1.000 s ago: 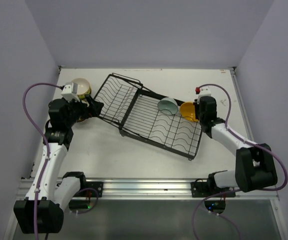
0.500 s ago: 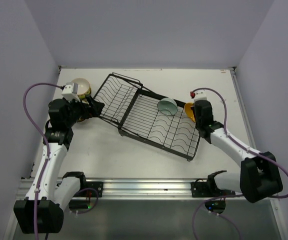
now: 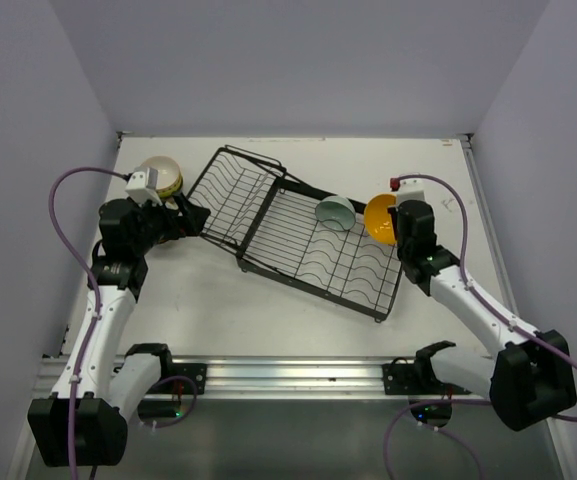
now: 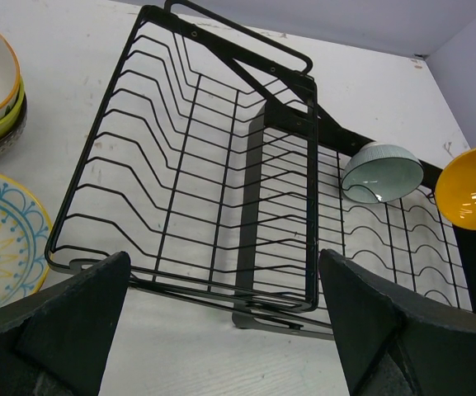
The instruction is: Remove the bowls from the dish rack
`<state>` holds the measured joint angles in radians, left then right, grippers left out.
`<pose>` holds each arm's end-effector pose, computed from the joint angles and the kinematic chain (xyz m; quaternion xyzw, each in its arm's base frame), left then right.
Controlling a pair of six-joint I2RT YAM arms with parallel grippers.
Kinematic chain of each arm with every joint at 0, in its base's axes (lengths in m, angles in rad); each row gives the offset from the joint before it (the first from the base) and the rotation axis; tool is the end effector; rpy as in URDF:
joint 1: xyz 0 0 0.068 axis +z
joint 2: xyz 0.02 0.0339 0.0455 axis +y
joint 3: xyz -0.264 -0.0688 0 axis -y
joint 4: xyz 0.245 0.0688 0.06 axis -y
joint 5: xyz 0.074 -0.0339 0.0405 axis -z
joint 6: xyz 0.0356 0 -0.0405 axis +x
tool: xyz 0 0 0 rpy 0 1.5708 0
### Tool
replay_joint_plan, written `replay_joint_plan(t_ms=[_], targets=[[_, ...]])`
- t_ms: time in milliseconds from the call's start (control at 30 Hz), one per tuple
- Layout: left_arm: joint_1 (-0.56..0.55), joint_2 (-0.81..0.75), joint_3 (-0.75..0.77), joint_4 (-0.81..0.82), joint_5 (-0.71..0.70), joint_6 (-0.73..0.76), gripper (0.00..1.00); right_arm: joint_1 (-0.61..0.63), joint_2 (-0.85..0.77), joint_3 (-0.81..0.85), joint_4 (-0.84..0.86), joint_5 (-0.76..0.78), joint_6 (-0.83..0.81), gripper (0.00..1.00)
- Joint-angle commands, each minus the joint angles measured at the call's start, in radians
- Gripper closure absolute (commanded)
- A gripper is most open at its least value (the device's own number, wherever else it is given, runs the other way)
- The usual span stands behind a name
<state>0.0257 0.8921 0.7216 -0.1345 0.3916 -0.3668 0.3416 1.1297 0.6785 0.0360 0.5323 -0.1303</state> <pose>0.2081 -0.0082 0.3045 -0.0414 0.7982 -0.2531 0.5451 0.2413 0.0666 0.2572 -0.0492 0.8194 -0.1635 0.5472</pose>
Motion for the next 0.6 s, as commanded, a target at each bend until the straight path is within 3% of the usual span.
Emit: replay_joint_plan(t_ms=[0, 233, 400, 567], targets=[[0.000, 0.007, -0.004, 0.050, 0.020, -0.011, 0.00, 0.004, -0.053, 0.001, 0.062, -0.020, 0.037, 1.00], [0.000, 0.008, -0.010, 0.093, 0.095, -0.021, 0.00, 0.002, -0.120, 0.023, -0.031, -0.139, 0.123, 1.00], [-0.001, 0.004, -0.036, 0.191, 0.226, -0.059, 0.00, 0.005, -0.287, -0.005, 0.019, -0.322, 0.176, 1.00], [-0.001, -0.001, -0.051, 0.268, 0.316, -0.074, 0.00, 0.020, -0.260, 0.082, -0.033, -0.485, 0.251, 1.00]])
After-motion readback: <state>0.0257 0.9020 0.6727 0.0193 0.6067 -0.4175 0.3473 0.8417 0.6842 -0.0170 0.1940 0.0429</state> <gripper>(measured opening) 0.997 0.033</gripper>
